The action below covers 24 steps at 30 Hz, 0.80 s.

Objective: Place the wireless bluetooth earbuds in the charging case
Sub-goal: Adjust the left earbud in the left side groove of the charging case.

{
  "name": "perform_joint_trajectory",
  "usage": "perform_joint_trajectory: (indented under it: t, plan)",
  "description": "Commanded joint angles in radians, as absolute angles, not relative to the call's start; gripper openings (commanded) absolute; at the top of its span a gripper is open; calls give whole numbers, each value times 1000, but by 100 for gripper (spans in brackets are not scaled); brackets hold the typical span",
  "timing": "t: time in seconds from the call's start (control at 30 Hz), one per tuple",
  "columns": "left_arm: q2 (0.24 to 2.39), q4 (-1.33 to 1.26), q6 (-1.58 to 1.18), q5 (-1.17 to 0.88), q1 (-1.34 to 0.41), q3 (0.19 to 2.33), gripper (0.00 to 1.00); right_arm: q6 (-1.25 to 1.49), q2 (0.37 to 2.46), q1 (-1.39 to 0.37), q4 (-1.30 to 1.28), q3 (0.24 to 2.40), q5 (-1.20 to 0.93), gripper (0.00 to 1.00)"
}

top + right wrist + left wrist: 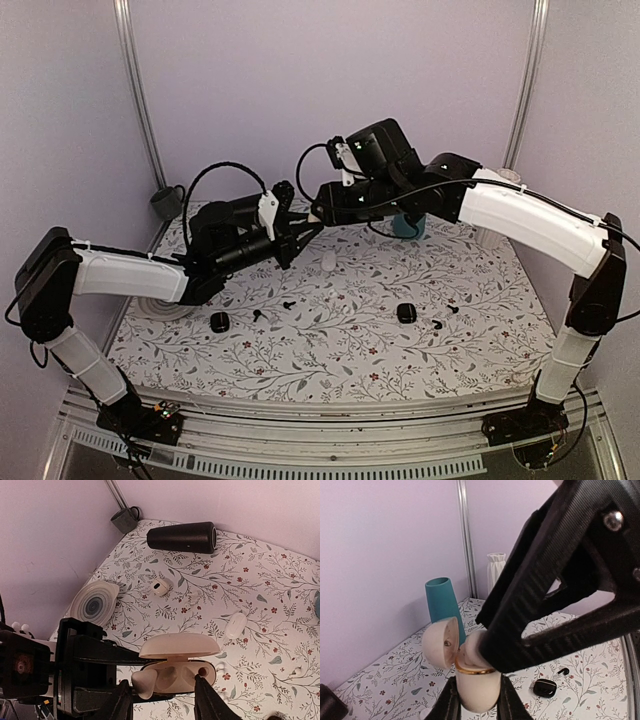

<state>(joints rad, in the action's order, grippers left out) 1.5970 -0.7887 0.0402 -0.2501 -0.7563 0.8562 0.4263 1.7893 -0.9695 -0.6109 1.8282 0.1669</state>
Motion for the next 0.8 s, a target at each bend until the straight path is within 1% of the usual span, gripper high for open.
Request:
perform_joint_trajectory:
  t: [0.0, 0.67, 0.77]
  plan:
    - [1571, -819, 36, -255, -751, 865, 0, 427, 1799, -970, -629, 1870, 187, 42]
    - [1563, -824, 37, -255, -751, 861, 0, 448, 1793, -958, -646, 1852, 204, 40]
    - [1562, -824, 37, -255, -751, 861, 0, 448, 1791, -958, -647, 1846, 206, 39]
